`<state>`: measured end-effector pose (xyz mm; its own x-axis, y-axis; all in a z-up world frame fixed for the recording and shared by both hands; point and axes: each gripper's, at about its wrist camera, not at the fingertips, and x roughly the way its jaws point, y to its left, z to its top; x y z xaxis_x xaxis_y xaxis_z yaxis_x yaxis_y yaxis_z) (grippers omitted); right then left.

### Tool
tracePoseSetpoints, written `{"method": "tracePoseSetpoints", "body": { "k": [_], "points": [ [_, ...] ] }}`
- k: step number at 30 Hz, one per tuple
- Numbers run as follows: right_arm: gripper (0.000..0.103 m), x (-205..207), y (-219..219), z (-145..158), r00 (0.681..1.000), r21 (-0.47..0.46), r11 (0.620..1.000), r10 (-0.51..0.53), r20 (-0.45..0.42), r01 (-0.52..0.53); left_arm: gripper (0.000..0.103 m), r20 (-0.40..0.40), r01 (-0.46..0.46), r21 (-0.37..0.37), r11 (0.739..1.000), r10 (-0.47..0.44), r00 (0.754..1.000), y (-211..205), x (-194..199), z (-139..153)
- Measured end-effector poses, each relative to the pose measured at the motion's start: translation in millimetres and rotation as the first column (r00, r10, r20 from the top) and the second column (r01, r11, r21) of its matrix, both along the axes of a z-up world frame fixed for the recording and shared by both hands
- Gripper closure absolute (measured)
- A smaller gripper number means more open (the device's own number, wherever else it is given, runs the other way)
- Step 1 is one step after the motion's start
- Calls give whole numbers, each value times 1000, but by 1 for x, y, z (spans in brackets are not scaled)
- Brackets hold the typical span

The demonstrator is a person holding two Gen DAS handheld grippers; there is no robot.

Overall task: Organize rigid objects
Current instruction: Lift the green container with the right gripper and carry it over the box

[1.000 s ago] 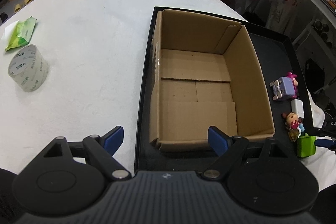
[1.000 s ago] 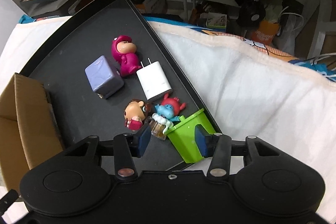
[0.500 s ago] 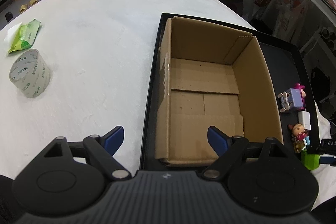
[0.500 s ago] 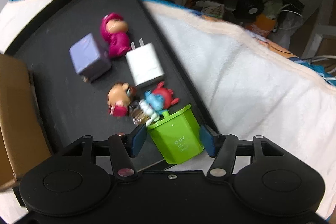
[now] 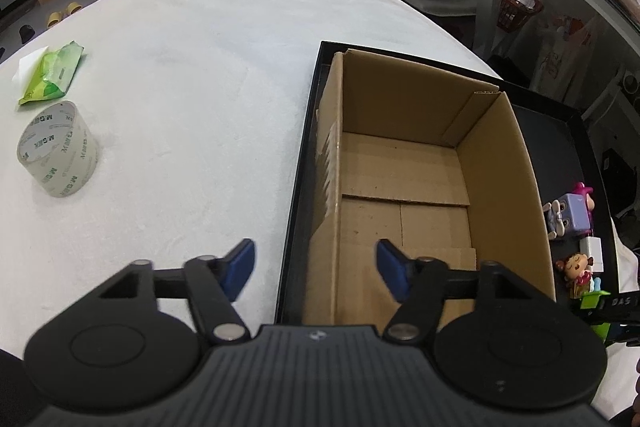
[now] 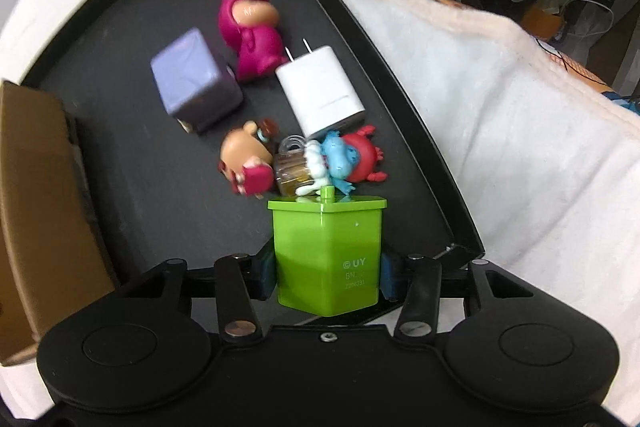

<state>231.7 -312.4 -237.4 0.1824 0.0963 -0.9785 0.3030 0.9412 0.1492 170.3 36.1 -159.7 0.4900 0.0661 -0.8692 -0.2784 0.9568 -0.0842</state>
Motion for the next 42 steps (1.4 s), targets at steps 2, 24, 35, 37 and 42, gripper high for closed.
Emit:
{"method": "tracePoseSetpoints", "body": {
  "k": [2, 24, 35, 37, 42],
  "points": [
    [57, -2, -1, 4, 1000, 3, 1000, -4, 26, 4, 57, -3, -5, -1, 1000, 5, 1000, 0, 1, -1],
    [56, 13, 37, 67, 925, 122, 982, 90, 369, -144, 95, 7, 48, 39, 998, -49, 999, -10, 2, 7],
    [56, 26, 67, 85, 889, 49, 979, 159, 430, -199, 95, -7, 46, 38, 998, -46, 999, -9, 5, 9],
    [56, 29, 74, 91, 879, 52, 974, 176, 443, -222, 95, -14, 41, 30, 999, -40, 999, -7, 5, 8],
    [56, 32, 91, 106, 849, 55, 959, 217, 482, -277, 95, -14, 41, 23, 999, -41, 999, -6, 7, 10]
  ]
}}
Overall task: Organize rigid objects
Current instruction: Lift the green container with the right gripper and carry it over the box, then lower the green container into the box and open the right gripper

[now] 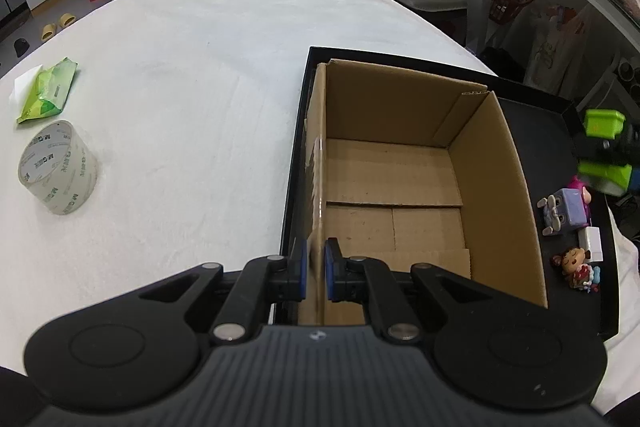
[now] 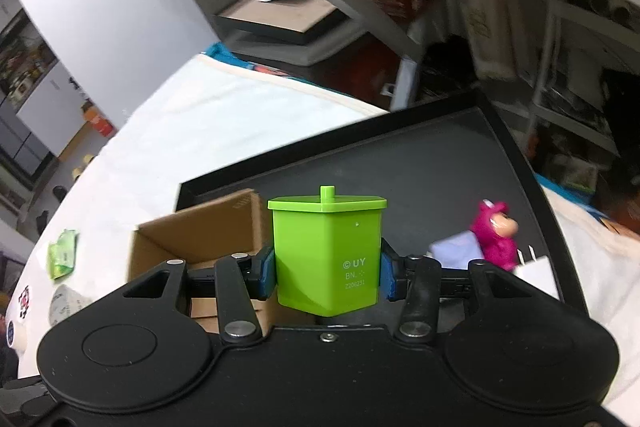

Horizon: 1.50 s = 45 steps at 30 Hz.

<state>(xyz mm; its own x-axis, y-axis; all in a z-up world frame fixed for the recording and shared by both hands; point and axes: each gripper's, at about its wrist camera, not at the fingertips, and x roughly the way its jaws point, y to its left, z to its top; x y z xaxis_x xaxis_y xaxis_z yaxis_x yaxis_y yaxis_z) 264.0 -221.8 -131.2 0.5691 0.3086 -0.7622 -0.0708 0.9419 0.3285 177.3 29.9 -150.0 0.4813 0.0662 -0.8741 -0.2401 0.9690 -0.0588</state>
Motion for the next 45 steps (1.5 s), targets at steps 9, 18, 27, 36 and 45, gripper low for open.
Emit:
{"method": "tracePoseSetpoints", "body": {
  "k": [9, 18, 27, 36, 45],
  "points": [
    [56, 1, 30, 10, 998, -22, 998, 63, 26, -63, 95, 6, 9, -24, 1000, -9, 1000, 3, 3, -1],
    [56, 7, 75, 11, 988, -35, 989, 148, 38, -147, 94, 9, 2, -71, 997, -1, 1000, 19, 10, -13],
    [56, 8, 125, -8, 969, -99, 964, 246, -15, -247, 94, 28, 11, -114, 993, -8, 1000, 30, 20, -14],
    [56, 13, 144, -31, 964, -160, 951, 254, -81, -264, 93, 34, 15, -153, 988, -10, 999, 35, 22, -15],
    [46, 21, 156, -37, 966, -147, 955, 254, -45, -258, 92, 4, 6, -211, 977, -6, 1000, 46, 27, -17]
  ]
}}
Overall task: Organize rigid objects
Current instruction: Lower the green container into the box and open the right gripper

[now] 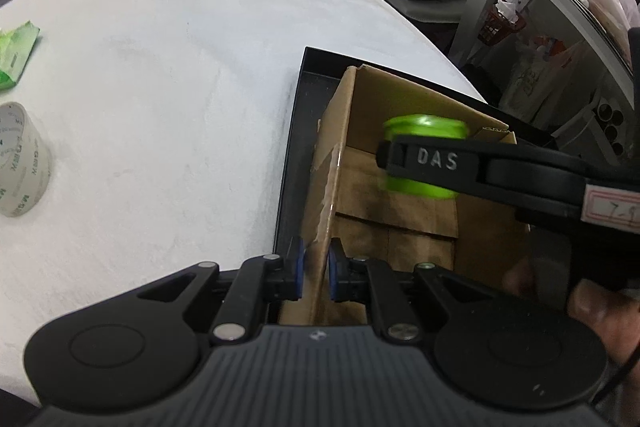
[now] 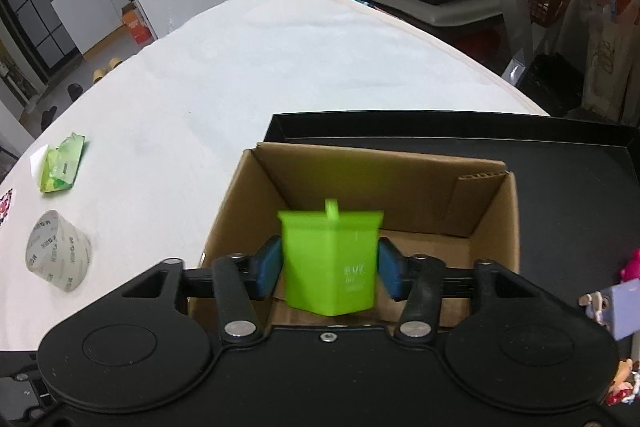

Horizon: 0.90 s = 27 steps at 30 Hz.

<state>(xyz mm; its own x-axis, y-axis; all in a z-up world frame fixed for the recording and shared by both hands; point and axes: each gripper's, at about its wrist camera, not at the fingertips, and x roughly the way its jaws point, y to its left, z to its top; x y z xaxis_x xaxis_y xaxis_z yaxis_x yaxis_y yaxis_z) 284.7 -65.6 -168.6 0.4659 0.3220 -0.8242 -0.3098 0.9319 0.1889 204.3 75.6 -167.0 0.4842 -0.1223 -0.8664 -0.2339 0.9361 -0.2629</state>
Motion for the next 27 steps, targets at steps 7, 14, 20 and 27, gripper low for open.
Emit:
{"method": "tracePoseSetpoints", "body": {
  "k": [7, 14, 20, 27],
  "points": [
    [40, -9, -7, 4, 1000, -11, 1000, 5, 17, -5, 91, -8, -2, 31, 1000, 2, 1000, -8, -5, 4],
    [37, -20, -19, 21, 1000, 21, 1000, -11, 23, 10, 90, -28, -8, 73, 997, 10, 1000, -13, -15, 11],
    [19, -31, -41, 43, 997, 45, 999, -32, 71, 29, 85, -28, -9, 132, 991, 13, 1000, -20, -22, 22],
    [16, -33, -74, 45, 994, 62, 994, -93, 55, 90, 64, -53, -23, 196, 980, 35, 998, -30, -25, 25]
  ]
}}
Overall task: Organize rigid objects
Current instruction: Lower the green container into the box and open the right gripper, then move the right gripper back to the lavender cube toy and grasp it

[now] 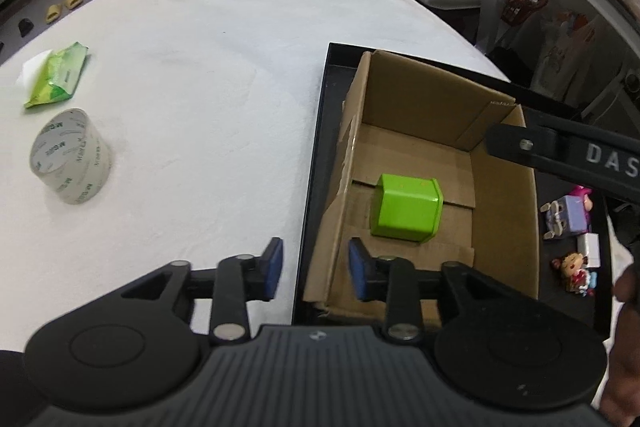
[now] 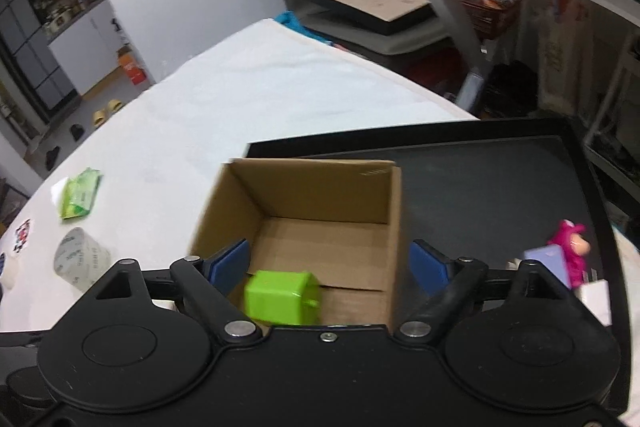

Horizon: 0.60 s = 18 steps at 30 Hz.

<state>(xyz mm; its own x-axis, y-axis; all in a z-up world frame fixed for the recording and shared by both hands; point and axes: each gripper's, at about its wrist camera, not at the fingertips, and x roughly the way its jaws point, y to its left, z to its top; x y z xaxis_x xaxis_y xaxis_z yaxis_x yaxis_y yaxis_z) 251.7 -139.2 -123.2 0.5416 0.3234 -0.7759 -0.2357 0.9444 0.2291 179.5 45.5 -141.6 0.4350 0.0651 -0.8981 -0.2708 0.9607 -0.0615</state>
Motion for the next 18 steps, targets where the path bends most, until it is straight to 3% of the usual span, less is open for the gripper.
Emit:
{"method": "tracePoseSetpoints", "body": {
  "k": [5, 9, 18],
  "points": [
    [13, -2, -25, -2, 998, 3, 998, -60, -17, 60, 58, -13, 16, 46, 999, -15, 1000, -12, -2, 0],
    [7, -4, -44, -4, 992, -52, 990, -128, -2, 128, 54, -27, 23, 77, 997, -21, 999, -23, -1, -2],
    [7, 7, -77, -26, 976, -121, 970, -214, -33, 209, 52, -54, 24, 144, 989, -16, 998, -44, 6, -4]
  ]
}}
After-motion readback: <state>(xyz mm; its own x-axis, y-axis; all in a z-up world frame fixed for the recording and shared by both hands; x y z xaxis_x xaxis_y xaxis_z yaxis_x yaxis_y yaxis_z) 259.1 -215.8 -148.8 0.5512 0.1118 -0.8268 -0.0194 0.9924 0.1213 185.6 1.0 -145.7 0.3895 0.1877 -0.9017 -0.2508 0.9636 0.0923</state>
